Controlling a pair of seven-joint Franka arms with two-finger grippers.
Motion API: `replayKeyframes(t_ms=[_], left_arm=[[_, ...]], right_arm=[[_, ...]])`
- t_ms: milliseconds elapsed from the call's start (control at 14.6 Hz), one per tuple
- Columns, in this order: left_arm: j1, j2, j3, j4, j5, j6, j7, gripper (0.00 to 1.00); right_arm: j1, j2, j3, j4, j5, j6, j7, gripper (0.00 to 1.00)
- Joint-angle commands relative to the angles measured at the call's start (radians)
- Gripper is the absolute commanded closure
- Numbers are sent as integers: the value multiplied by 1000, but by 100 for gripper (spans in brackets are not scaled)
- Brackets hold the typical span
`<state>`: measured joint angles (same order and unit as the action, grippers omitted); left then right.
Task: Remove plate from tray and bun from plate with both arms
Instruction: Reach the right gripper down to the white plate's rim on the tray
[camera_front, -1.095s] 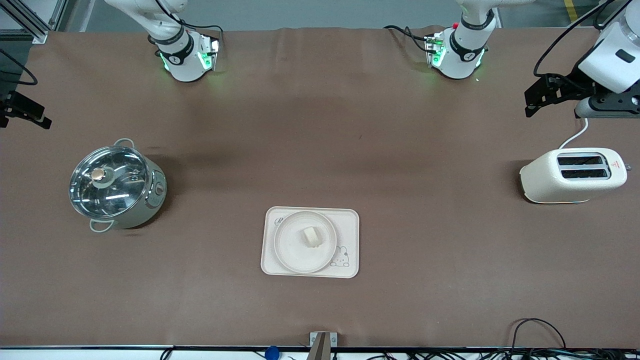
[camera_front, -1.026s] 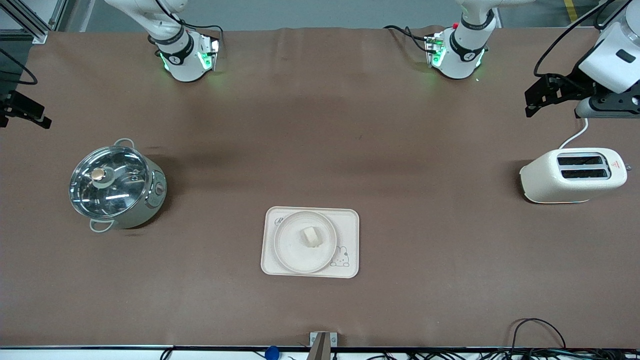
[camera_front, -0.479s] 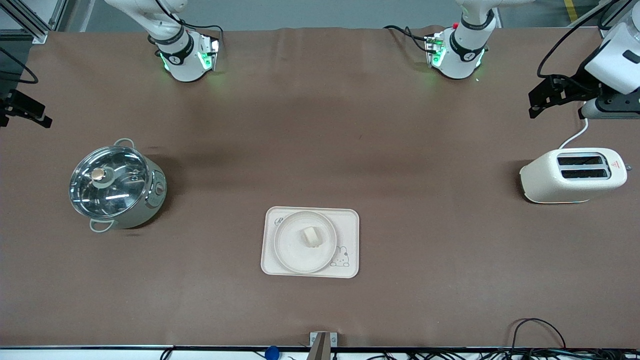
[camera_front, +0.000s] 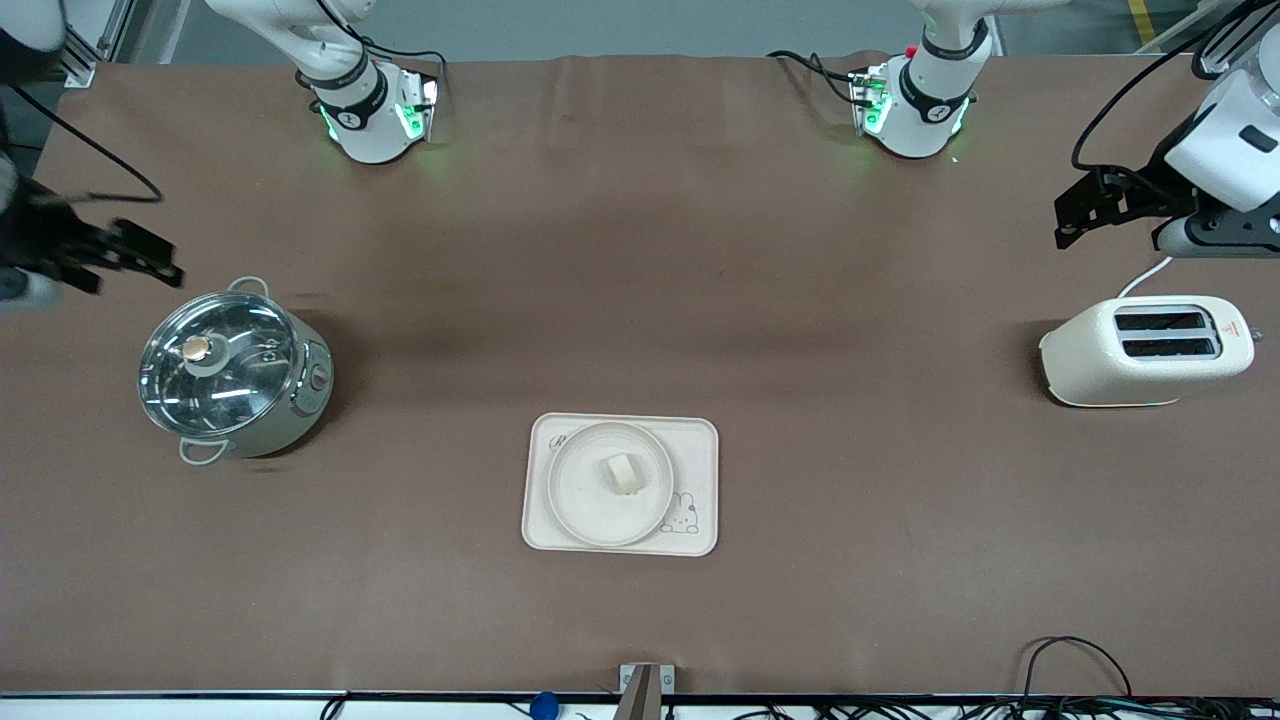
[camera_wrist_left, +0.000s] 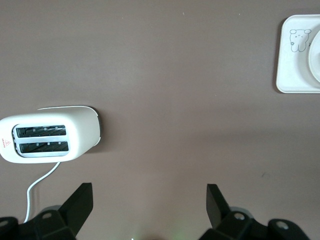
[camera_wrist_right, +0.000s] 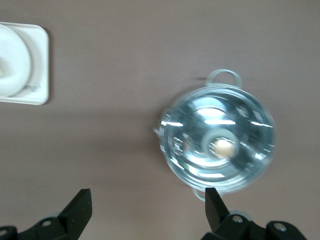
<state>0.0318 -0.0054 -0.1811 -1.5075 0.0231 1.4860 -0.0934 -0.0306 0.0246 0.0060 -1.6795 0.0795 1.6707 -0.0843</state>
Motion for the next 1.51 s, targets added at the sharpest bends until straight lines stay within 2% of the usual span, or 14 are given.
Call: replayKeyframes(t_ms=[0, 342, 821, 958, 1163, 1300, 1437], left_arm=[[2, 24, 0, 29, -3, -21, 6, 0], [2, 53, 2, 24, -2, -4, 4, 0], [0, 93, 2, 20, -2, 33, 4, 0], [0, 100, 2, 20, -2, 40, 3, 0], [0, 113, 2, 18, -2, 42, 3, 0], [-1, 122, 0, 18, -2, 51, 3, 0], [-3, 130, 0, 18, -2, 56, 3, 0]], right_arm=[[26, 113, -3, 4, 60, 107, 53, 0], [222, 299, -3, 20, 63, 406, 384, 0], [351, 652, -3, 89, 60, 918, 549, 0], [373, 730, -3, 144, 59, 960, 549, 0], [428, 857, -6, 305, 55, 959, 584, 0], [454, 883, -8, 354, 49, 949, 601, 0], [469, 890, -12, 356, 40, 955, 601, 1]])
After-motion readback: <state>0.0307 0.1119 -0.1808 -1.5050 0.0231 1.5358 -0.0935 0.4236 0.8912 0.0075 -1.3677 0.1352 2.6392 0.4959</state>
